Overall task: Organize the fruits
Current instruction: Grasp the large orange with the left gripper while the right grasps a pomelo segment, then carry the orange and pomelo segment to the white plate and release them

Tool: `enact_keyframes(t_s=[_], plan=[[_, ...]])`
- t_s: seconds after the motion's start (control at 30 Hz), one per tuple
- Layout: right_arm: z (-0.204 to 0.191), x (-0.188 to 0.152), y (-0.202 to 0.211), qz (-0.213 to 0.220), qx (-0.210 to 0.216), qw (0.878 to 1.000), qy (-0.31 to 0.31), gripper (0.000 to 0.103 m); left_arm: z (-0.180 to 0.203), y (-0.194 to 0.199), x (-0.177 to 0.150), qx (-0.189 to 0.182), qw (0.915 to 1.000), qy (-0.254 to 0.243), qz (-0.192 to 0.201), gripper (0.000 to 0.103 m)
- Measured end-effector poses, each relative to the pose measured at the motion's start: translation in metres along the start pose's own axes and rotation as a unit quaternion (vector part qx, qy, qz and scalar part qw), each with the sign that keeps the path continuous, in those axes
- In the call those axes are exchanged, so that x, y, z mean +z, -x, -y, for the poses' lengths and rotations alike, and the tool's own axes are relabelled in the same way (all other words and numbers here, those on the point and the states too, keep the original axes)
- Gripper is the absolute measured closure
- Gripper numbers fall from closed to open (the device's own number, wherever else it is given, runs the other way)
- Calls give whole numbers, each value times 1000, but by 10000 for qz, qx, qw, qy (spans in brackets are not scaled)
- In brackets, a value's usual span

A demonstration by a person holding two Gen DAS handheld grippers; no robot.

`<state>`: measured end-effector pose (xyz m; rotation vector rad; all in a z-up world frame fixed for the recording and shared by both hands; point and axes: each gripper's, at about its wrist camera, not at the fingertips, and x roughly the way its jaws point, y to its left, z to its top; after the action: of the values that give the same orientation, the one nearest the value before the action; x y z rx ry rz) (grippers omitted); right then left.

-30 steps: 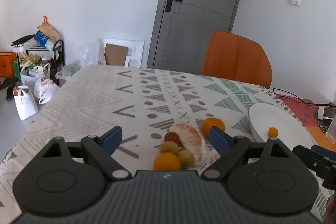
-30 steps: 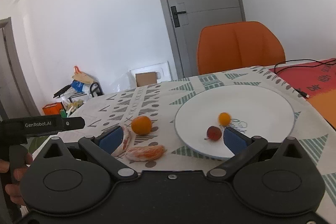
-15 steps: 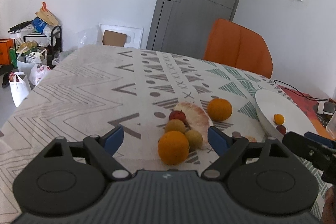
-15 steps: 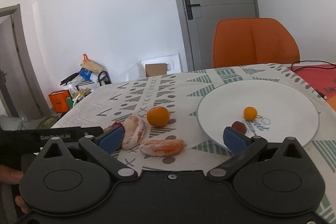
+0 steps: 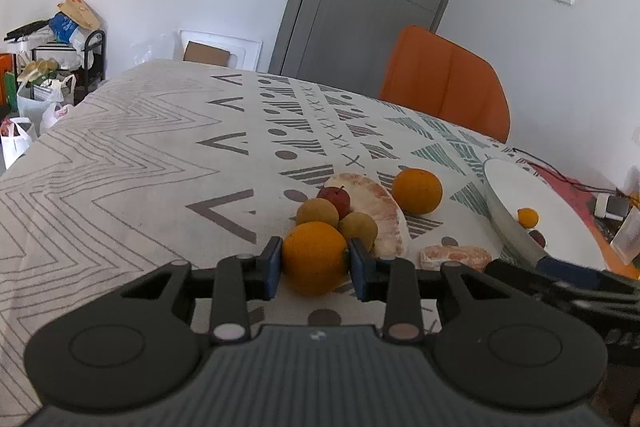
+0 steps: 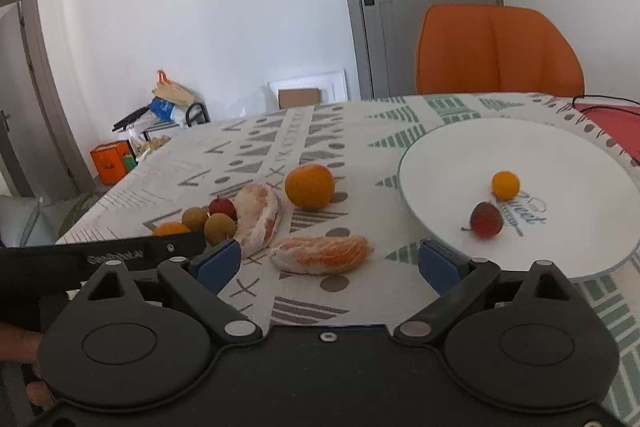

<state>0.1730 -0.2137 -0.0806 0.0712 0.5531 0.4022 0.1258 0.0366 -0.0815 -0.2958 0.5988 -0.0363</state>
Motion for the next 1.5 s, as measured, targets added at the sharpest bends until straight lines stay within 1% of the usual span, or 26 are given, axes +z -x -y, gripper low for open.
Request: enact_keyframes(t_s=[0.17,0.4,0.47,0.57,0.6,0.63,0.67,0.73,0.97,1.2,1.5], plan=[[-8,-1,-16,-136,-102,9998,139,10,-8,3,0,19,9998,170,58,70],[-8,-2,-27,-282,-159,9994,114,10,-8,4,4,84,9999,136,39,70],[-10,-1,-28,-269,-149,9993,199,10,-9,5,4,119,9998,138,40,70],[-15,1,-32,-297,-120,9990,303,13,-10,7,5,172,9998,134,47,70],[-16,1,-33,-327,-109,9988,335,17,-10,8,6,192,9997,128,55,70],[-18,1,-35,-365,-86,9987,350,25,-11,9,6,210,9997,124,63,70],[-18,1,-36,-427,-54,9985,334,27,-12,10,7,222,9997,123,68,70],[-17,2,-35,-389,-127,9986,328,40,-13,12,8,251,9996,120,83,70],[-11,3,-25,-336,31,9993,182,43,-8,22,12,270,9995,18,187,70],[-8,9,-6,-74,162,9997,138,43,6,28,16,211,9993,-125,274,70],[8,15,15,235,141,9996,-36,43,29,32,20,86,9987,-322,377,70]])
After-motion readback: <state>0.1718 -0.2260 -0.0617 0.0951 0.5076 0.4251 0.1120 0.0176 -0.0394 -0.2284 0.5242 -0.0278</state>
